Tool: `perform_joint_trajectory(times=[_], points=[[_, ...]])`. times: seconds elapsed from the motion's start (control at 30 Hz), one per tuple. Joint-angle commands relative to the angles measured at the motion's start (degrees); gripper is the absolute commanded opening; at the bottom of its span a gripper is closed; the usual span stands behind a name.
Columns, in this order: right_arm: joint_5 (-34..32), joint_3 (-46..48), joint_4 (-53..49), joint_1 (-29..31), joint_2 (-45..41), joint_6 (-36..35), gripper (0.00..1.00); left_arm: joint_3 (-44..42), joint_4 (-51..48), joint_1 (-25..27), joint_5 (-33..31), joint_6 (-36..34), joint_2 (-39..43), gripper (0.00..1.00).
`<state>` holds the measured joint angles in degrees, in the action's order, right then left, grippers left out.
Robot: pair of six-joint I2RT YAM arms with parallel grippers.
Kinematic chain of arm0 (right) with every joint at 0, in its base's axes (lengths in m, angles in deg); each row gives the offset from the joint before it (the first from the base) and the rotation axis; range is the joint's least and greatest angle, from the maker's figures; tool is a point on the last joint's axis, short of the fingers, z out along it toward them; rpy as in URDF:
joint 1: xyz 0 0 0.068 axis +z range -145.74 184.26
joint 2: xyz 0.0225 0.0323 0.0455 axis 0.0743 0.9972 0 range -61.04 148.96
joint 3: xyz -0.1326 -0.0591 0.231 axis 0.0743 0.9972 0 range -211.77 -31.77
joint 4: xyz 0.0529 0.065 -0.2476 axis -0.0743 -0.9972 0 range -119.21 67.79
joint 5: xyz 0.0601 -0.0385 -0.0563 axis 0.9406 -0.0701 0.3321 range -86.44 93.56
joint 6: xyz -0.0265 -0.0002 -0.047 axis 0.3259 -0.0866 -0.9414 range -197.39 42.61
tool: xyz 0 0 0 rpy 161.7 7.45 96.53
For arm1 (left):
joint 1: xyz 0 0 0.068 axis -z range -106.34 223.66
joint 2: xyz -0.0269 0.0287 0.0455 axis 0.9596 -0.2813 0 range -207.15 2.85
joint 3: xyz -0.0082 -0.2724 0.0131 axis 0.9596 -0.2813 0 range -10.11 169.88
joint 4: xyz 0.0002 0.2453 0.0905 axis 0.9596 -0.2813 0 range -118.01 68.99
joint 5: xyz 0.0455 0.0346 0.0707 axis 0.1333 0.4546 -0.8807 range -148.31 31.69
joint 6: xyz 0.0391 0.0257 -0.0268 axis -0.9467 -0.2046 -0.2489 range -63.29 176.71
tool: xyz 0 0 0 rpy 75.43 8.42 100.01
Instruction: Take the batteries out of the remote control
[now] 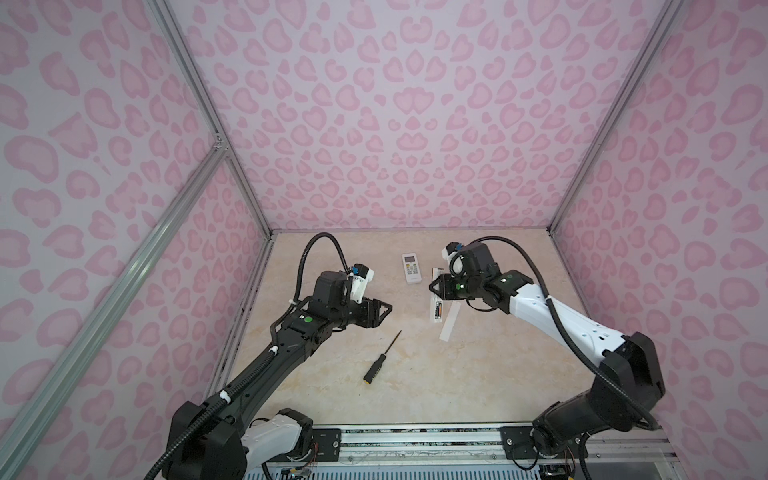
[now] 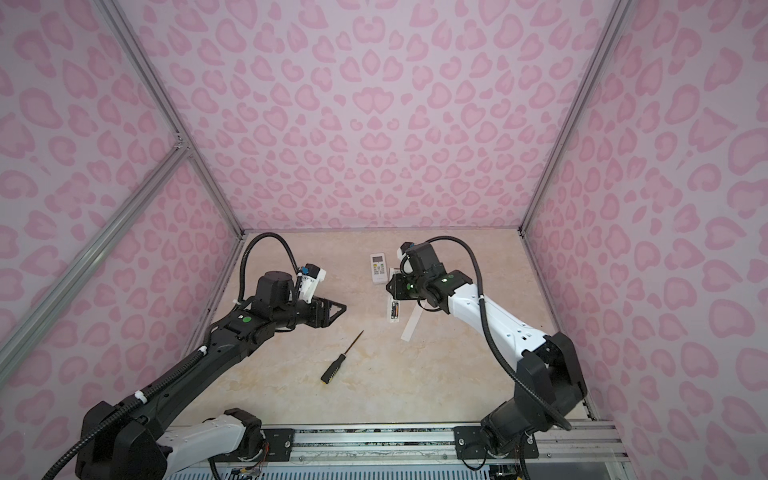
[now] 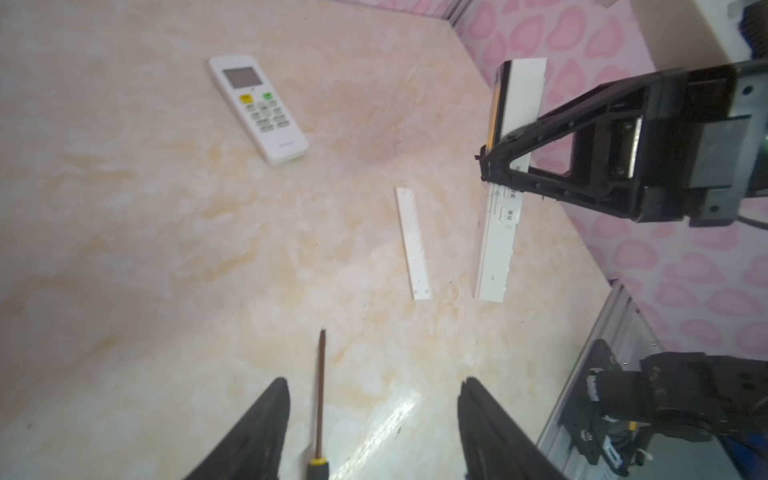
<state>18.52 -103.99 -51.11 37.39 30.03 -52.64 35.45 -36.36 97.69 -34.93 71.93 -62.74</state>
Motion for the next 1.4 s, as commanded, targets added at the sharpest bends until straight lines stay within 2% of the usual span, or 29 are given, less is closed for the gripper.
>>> perform_joint_trajectory(times=[0.0,0.17,0.37,0.53,0.67,0.77,0.97,1.1,1.2,1.27,1.37], points=[[-8.1,-3.8,-13.6,3.2,7.0,-5.6,0.00,-3.4,-4.0,0.0,-7.0,-0.1,2.2,0.66],[-12.9,-9.4,-17.8,8.5,18.5,-7.3,0.00,-8.6,-4.1,0.0,-8.9,2.7,5.2,0.64],[-13.5,-12.4,-18.0,9.9,25.2,-7.9,0.01,-11.1,-4.4,0.0,-8.8,3.9,6.2,0.64],[-12.6,-14.3,-17.4,9.9,27.4,-7.9,0.15,-12.4,-7.0,0.0,-14.9,6.4,4.6,0.65],[-11.5,-13.5,-16.2,10.0,26.7,-7.3,0.29,-13.2,-7.3,0.0,-16.1,7.5,5.0,0.65],[-10.9,-13.4,-15.9,10.0,25.0,-7.1,0.41,-12.8,-8.3,0.0,-17.6,7.6,6.0,0.65],[-9.7,-8.9,-11.7,10.6,18.5,-10.0,0.53,-11.3,-11.9,0.0,-22.3,8.1,8.8,0.67],[-10.6,-3.9,-6.1,13.7,11.9,-21.6,0.56,-11.3,-14.4,-0.1,-25.5,10.2,12.0,0.68],[-18.3,2.5,-0.3,20.7,5.7,-36.6,0.56,-11.8,-16.1,-0.2,-26.7,12.6,15.1,0.70],[-21.2,6.2,3.3,25.3,3.4,-46.8,0.57,-12.3,-16.8,-0.3,-26.9,14.5,17.3,0.71],[-23.3,9.6,8.7,29.9,3.0,-54.6,0.58,-13.7,-16.6,-0.9,-25.7,17.7,19.3,0.76]])
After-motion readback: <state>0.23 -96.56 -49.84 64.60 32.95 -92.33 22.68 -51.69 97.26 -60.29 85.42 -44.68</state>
